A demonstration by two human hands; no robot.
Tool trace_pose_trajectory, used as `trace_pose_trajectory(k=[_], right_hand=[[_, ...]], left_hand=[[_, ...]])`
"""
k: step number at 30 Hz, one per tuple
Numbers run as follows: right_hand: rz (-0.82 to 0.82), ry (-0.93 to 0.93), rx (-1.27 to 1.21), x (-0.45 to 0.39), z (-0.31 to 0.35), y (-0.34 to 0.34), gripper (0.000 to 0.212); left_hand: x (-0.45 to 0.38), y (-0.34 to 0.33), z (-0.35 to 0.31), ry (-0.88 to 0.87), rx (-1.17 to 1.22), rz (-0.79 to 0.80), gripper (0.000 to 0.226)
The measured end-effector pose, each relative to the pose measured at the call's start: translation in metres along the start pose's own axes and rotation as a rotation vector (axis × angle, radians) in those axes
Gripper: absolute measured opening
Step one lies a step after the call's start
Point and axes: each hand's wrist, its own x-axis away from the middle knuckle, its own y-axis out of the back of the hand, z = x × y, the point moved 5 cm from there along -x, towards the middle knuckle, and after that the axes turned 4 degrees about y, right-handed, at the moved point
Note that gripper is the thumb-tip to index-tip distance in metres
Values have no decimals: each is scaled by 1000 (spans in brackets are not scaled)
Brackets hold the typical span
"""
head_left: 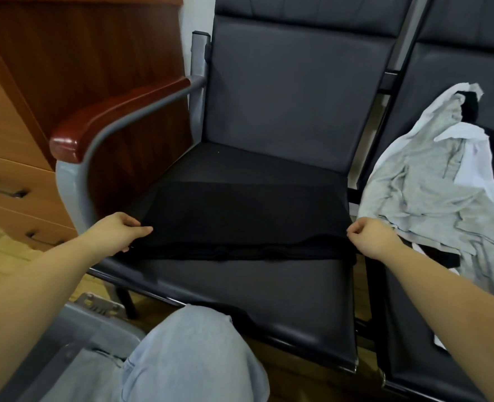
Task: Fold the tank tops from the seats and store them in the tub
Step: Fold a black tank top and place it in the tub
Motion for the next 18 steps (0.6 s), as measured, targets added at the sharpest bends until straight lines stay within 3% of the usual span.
trace_pose_trajectory(k=[4, 11, 15, 18], right_hand=[[-16, 204, 33, 3, 45, -18, 5], [197, 571, 4, 41, 171, -87, 15], [275, 688, -26, 68, 232, -115, 37], [298, 738, 18, 82, 265, -129, 56]], left_hand=[[2, 4, 4, 10, -213, -72, 47], [3, 0, 11, 24, -326, -43, 47], [9, 5, 5, 12, -122, -58, 35], [12, 4, 10, 180, 372, 77, 22]])
